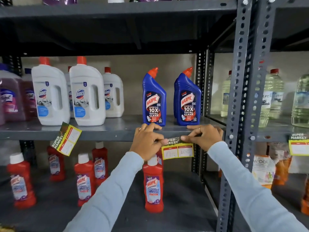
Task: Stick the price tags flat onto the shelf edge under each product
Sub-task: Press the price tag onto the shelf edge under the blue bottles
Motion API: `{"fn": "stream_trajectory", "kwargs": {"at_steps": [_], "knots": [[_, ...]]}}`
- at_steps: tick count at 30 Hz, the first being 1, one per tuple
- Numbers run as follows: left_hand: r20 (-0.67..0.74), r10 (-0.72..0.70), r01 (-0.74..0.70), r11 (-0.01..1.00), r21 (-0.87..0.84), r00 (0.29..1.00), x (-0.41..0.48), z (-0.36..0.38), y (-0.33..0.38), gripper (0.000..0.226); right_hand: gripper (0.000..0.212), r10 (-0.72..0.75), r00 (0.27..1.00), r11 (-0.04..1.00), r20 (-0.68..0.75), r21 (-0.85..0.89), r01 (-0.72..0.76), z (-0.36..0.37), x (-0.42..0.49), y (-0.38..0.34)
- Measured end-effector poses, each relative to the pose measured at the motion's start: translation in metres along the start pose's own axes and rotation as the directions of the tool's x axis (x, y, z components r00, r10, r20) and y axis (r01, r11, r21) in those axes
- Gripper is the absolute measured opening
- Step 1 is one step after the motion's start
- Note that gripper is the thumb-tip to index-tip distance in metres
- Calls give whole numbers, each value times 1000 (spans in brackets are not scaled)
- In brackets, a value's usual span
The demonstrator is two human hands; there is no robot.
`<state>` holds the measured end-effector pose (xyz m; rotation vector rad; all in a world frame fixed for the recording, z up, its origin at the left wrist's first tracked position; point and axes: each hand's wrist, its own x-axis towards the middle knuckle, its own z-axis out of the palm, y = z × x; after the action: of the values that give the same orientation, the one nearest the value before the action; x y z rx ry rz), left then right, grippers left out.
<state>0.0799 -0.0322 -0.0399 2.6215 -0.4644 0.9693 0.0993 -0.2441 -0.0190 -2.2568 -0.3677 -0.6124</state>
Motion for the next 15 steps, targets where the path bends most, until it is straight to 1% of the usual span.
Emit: {"fn": "stream_trajectory", "kwargs": {"at_steps": [2,6,8,11,13,15], "knots": [[17,-10,10,1000,26,1000,8,-4,2,27,25,20,999,1000,-29,1,-20,2,1,-1],[-17,-37,38,999,24,999,15,-5,3,30,28,36,993,999,-117,16,-34,8,-2,-4],[-32,-34,36,998,53,999,17,-3,3,32,31,51,987,998,-153,-35,-57,8,-4,-8],[-53,-13,19,994,107,998,18,0,2,34,41,26,979,978,-203,-197,-66,9,-8,-10],[-72,2,7,992,123,997,18,2,0,35,44,2,965,978,-262,-203,-57,10,-9,-8],[-88,12,-2,993,114,996,18,4,-3,35,42,-13,954,984,-301,-172,-41,10,-10,-7]]}}
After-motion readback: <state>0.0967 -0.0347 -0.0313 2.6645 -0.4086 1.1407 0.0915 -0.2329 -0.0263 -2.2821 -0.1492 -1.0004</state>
